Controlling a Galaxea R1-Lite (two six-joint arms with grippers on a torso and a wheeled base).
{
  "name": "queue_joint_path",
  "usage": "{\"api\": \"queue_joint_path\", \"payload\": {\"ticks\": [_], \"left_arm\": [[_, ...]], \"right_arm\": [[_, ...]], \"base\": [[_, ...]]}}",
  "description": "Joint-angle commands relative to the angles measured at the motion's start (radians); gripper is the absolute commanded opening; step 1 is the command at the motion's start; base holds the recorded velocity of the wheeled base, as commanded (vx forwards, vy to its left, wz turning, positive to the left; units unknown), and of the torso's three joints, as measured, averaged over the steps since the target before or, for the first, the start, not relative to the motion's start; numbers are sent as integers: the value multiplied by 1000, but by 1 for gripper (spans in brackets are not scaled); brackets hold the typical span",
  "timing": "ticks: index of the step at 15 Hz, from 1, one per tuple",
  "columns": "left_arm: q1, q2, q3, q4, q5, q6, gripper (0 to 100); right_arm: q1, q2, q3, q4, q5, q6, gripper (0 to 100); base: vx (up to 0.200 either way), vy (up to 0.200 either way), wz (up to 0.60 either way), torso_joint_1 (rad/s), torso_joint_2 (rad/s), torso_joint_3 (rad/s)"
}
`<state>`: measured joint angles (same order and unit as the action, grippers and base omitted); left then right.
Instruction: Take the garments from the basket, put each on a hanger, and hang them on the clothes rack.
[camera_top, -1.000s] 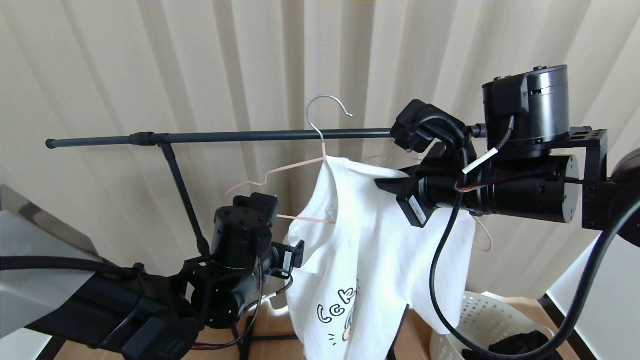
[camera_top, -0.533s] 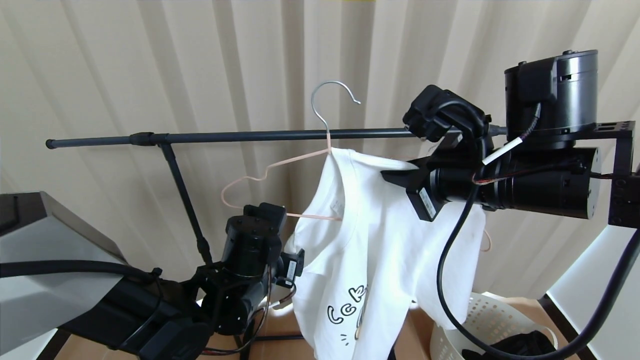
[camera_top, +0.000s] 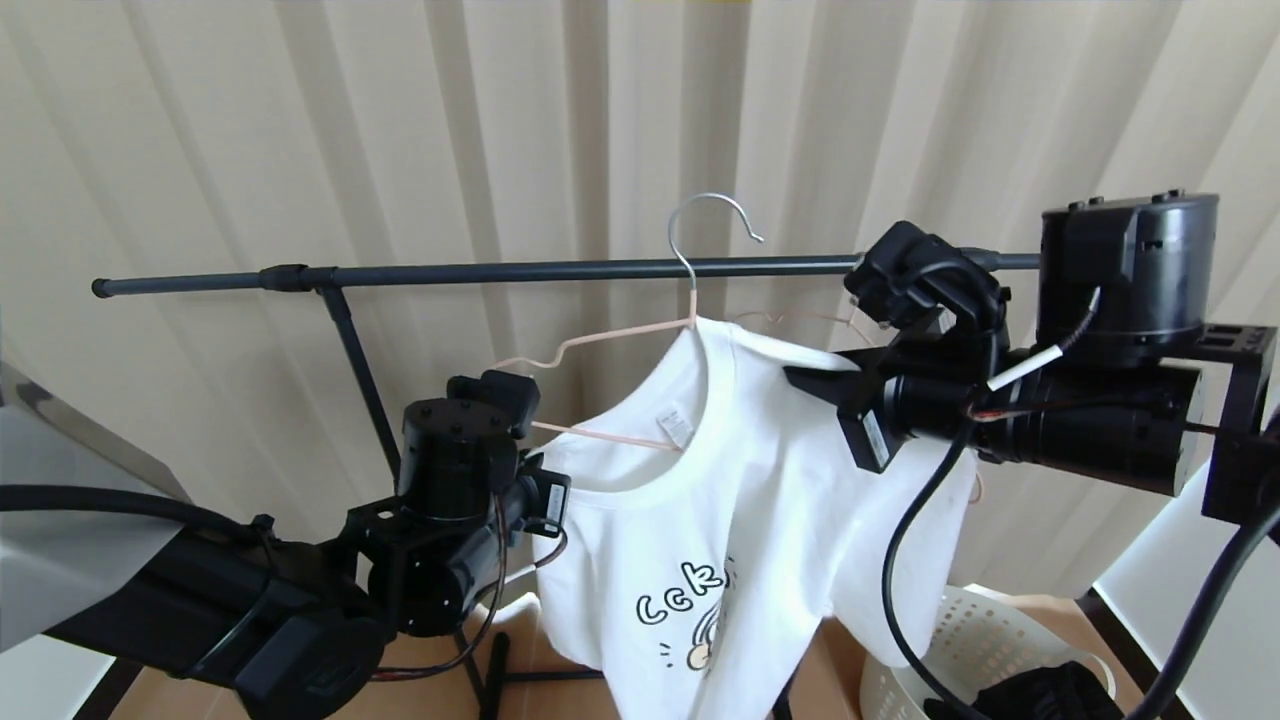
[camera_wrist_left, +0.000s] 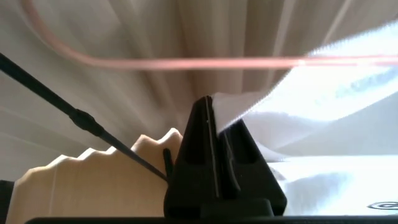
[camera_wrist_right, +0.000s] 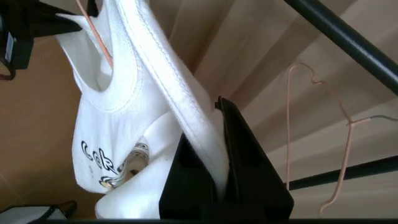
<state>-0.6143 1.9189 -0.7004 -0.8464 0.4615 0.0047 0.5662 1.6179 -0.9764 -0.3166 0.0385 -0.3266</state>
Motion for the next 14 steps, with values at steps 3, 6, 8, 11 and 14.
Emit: {"api": "queue_joint_path", "payload": {"ticks": [3, 6, 8, 11, 14], "left_arm": [[13, -9, -2, -16, 0, 5, 0], [18, -1, -5, -17, 0, 5, 0], [24, 5, -5, -17, 0, 5, 0], [56, 8, -14, -36, 0, 5, 0], [85, 5, -16, -37, -1, 8, 0]], "right_arm": [[-115, 13, 383, -426, 156, 43, 0], [-157, 60, 397, -530, 172, 38, 0], [-157, 56, 398, -530, 172, 37, 0], [-160, 60, 400, -530, 170, 34, 0], [-170, 62, 403, -530, 170, 31, 0]], "base": [[0, 0, 0, 0, 0, 0], [0, 0, 0, 0, 0, 0], [0, 0, 0, 0, 0, 0], [0, 0, 0, 0, 0, 0], [0, 0, 0, 0, 0, 0]]}}
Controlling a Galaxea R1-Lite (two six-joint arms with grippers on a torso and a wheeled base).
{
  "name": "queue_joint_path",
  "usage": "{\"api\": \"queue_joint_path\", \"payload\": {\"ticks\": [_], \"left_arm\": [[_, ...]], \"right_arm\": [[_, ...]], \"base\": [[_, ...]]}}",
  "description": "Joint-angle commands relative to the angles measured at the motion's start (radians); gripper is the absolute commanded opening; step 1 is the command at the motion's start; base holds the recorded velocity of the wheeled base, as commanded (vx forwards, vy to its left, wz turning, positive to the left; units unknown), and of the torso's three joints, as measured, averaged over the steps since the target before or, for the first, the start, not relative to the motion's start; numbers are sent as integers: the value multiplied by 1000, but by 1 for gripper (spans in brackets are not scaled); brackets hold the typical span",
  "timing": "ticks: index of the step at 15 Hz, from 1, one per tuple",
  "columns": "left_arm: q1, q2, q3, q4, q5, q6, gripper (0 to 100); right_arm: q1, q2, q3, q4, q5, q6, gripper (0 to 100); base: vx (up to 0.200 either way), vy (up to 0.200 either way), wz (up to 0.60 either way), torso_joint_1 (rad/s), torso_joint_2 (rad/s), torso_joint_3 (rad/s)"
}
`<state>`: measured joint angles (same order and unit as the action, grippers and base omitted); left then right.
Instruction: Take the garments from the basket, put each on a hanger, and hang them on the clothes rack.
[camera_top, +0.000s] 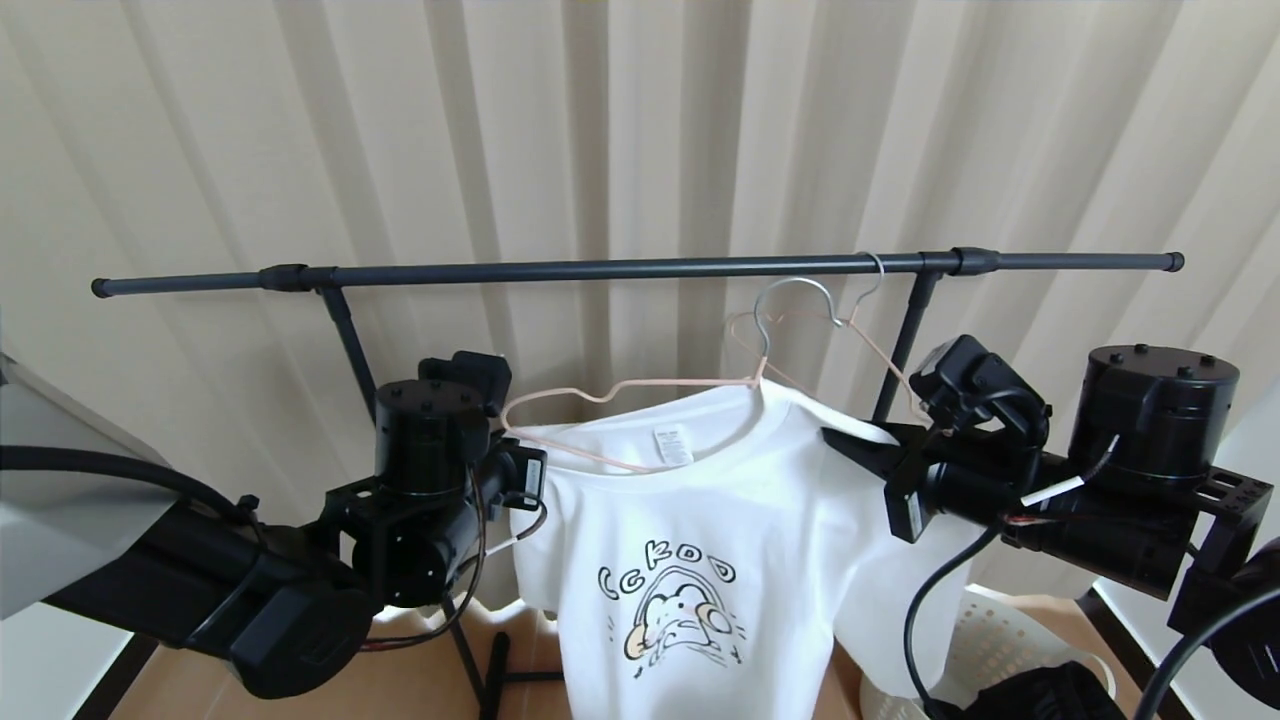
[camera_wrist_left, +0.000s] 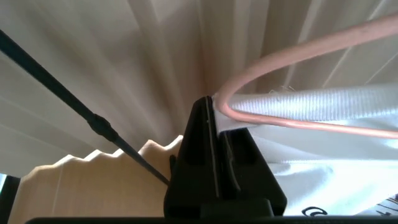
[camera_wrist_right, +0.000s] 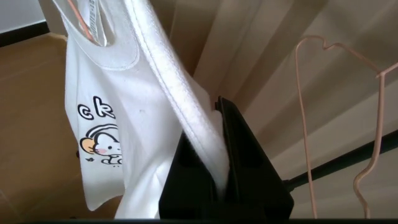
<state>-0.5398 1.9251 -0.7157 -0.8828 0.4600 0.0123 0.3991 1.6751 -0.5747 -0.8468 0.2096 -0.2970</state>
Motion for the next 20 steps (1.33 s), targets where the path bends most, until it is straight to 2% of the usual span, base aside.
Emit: {"api": "queue_joint_path", "payload": {"ticks": [1, 7, 11, 13, 15, 17, 20], "left_arm": [[18, -3, -1, -2, 0, 6, 0], [70, -5, -13, -2, -4, 8, 0], [64, -23, -7, -2, -4, 9, 0], [32, -38, -2, -2, 0, 11, 0], [6, -46, -1, -2, 3, 11, 0], [-17, -44, 7, -2, 5, 14, 0], [-26, -44, 13, -2, 5, 14, 0]], "right_arm": [[-10, 3, 3, 0, -1, -8, 0], [-34, 5, 19, 0, -2, -59, 0], [-33, 25, 24, 2, -4, -63, 0], [-23, 43, 13, 0, -15, -62, 0], [-3, 64, 3, 0, -39, -60, 0], [21, 98, -16, -6, -102, -54, 0], [38, 110, -37, -3, -128, -8, 0]], "base": [[0, 0, 0, 0, 0, 0], [0, 0, 0, 0, 0, 0], [0, 0, 0, 0, 0, 0], [0, 0, 0, 0, 0, 0], [0, 0, 0, 0, 0, 0], [0, 0, 0, 0, 0, 0], [0, 0, 0, 0, 0, 0]]}}
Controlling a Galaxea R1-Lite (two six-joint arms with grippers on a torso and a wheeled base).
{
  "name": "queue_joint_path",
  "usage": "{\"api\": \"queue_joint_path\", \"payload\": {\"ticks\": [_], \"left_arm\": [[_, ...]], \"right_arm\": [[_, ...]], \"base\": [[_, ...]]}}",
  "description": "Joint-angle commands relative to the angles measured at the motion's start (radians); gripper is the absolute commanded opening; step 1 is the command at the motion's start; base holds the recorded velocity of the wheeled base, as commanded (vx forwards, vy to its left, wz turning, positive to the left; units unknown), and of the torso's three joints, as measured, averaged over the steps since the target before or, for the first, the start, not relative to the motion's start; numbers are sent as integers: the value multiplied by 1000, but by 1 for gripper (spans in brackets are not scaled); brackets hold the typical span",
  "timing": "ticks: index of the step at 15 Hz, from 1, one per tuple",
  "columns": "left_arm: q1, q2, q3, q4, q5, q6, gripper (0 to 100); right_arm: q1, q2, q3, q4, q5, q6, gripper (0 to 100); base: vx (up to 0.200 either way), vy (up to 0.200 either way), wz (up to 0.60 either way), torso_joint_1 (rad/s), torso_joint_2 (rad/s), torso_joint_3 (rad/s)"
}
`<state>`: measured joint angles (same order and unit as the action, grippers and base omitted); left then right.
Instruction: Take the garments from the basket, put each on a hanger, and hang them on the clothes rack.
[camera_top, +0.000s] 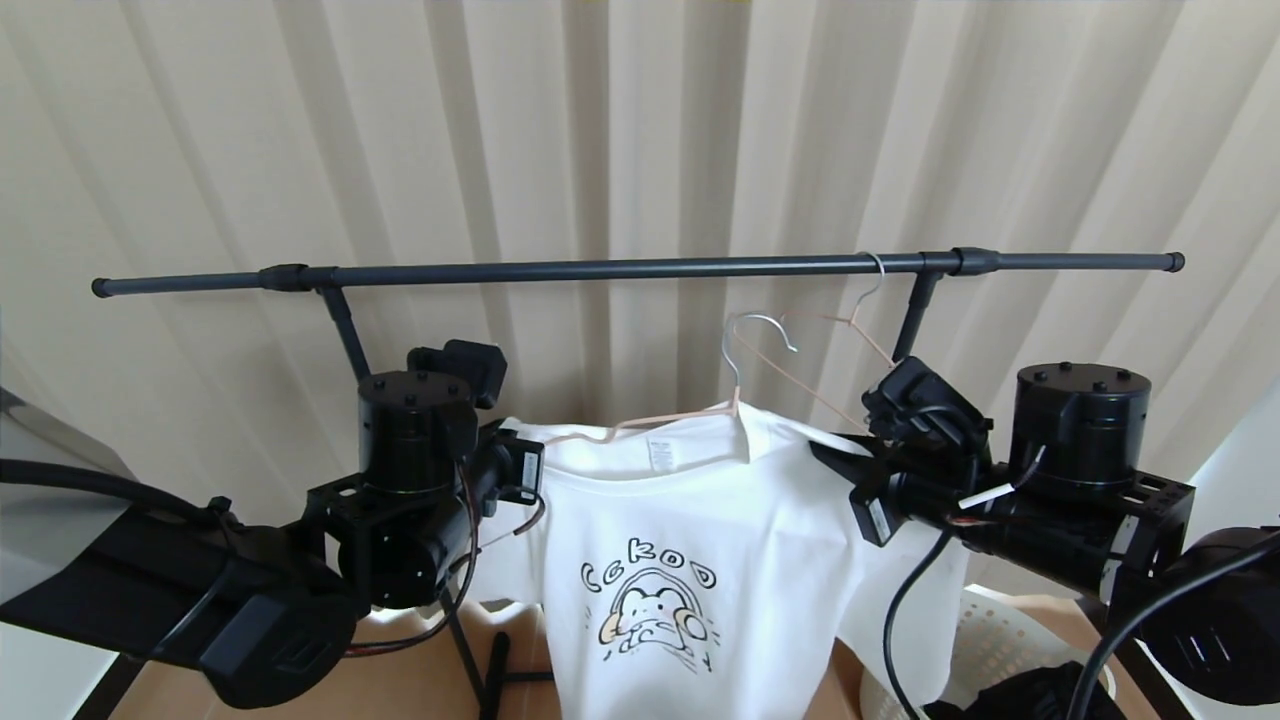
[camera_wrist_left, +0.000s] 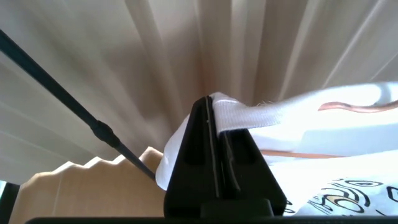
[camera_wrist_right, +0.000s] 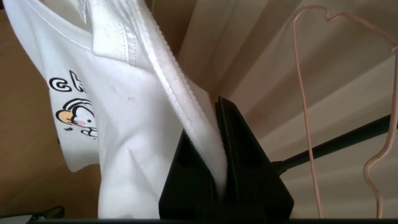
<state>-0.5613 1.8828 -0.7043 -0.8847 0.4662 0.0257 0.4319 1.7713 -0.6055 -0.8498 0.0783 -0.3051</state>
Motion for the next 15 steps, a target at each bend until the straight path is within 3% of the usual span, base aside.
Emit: {"api": "queue_joint_path", "payload": {"ticks": [1, 4, 15], "left_arm": [[-11, -2, 6, 0, 2, 0, 0], [-17, -2, 11, 0, 14, 11, 0], [-20, 4, 19, 0, 20, 22, 0]], "right_arm": [[13, 14, -16, 3, -17, 11, 0], [31, 11, -22, -2, -54, 17, 0], [65, -15, -25, -3, -66, 40, 0]], "base": [[0, 0, 0, 0, 0, 0], [0, 0, 0, 0, 0, 0], [0, 0, 0, 0, 0, 0]]}}
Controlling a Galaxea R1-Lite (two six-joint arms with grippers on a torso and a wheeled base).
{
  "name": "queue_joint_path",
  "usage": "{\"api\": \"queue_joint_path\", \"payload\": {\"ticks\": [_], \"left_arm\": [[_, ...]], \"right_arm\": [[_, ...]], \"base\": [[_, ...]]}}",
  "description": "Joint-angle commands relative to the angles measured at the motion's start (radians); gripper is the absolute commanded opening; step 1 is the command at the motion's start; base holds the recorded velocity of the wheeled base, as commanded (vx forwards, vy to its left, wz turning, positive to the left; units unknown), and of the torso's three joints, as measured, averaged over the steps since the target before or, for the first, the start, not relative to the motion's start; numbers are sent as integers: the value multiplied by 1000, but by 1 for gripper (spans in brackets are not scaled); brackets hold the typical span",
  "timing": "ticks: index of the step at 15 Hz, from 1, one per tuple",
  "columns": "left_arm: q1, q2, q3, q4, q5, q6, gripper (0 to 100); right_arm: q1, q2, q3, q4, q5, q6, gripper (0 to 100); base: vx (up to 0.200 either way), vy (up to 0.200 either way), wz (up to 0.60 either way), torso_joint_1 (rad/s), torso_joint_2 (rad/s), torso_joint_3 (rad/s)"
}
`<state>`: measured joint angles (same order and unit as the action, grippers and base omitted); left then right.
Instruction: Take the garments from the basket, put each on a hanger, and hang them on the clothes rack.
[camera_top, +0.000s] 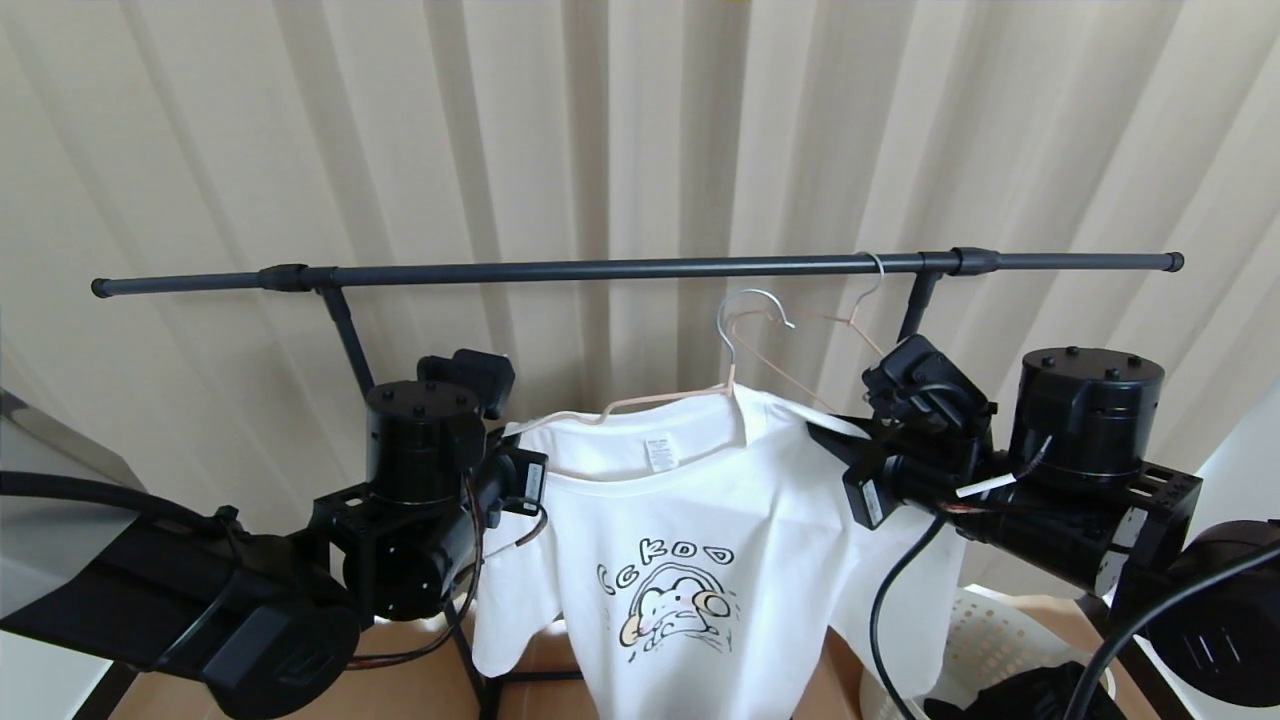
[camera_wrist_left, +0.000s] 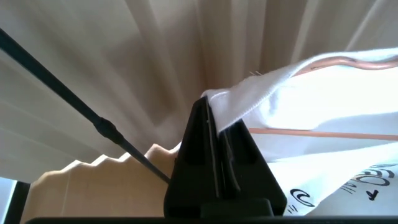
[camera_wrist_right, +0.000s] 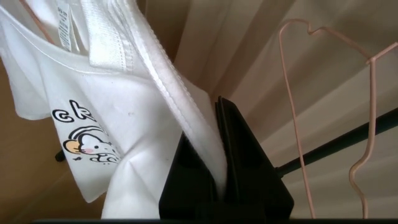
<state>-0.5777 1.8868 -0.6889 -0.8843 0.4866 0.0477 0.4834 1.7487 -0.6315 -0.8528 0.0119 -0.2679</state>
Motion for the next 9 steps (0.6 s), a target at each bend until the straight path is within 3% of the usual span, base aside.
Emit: {"api": "queue_joint_path", "payload": {"ticks": [1, 5, 9], "left_arm": [[1, 2, 0, -1, 3, 1, 0], [59, -3, -26, -1, 52, 26, 0], [48, 2, -11, 1, 83, 57, 0]], "right_arm": [[15, 12, -1, 0, -24, 2, 0], [7, 5, -10, -2, -47, 1, 0], [11, 11, -25, -3, -84, 4, 0]], "base": [[0, 0, 0, 0, 0, 0], [0, 0, 0, 0, 0, 0], [0, 0, 0, 0, 0, 0]]}}
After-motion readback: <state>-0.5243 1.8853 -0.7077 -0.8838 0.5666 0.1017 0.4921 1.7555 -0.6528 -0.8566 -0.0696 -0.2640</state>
